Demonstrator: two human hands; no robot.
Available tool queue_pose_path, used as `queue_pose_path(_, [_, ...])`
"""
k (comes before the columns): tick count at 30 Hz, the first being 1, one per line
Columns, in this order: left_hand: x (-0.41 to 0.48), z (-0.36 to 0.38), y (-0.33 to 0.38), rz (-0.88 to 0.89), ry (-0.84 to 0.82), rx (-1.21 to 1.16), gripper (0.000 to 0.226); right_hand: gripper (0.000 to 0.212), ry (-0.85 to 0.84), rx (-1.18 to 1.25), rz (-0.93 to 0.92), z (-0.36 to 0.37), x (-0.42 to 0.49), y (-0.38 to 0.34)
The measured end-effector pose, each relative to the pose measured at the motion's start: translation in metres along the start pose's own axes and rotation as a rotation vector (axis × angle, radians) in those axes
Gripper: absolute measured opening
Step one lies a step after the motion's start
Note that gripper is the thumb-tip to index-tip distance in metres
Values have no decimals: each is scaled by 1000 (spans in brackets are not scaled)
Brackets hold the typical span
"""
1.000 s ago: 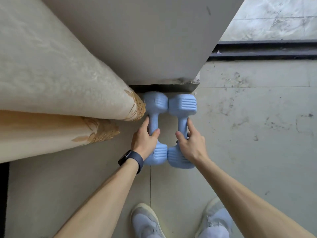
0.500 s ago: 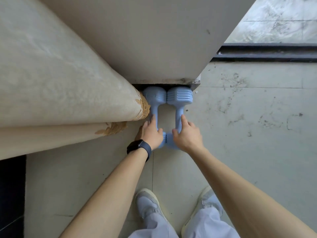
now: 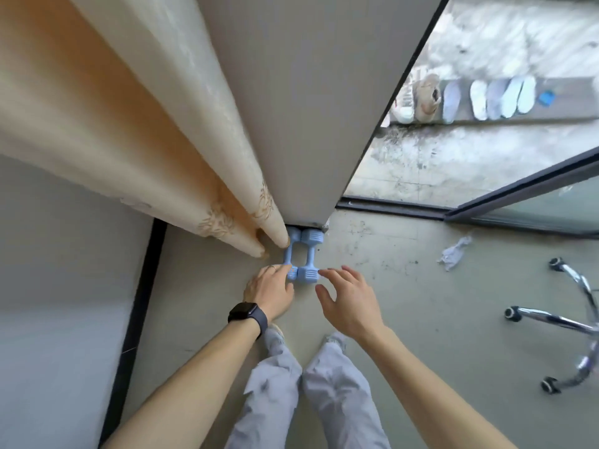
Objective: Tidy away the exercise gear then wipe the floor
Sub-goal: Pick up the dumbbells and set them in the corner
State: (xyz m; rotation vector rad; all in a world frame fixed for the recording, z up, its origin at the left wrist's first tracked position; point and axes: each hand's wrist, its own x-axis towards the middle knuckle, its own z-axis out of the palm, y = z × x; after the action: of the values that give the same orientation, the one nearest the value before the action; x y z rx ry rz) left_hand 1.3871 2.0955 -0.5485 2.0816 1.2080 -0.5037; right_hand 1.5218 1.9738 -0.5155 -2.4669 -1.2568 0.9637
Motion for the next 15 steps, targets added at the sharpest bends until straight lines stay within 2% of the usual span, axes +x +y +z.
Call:
queue_pose_path(4, [-80, -81, 33, 57, 202, -74, 48, 33, 204, -5, -208, -96, -54, -53])
queue_pose_path(8, [-150, -134, 52, 72, 474, -140, 49, 24, 407, -52, -447, -155, -89, -89])
queue_pose_path(12, [-229, -147, 52, -39, 758, -123, 48, 38, 329, -135, -685, -183, -113, -114])
queue_pose_path(15, [-295, -129, 46, -199, 950, -109, 47, 37, 274, -149, -897, -186, -137, -128])
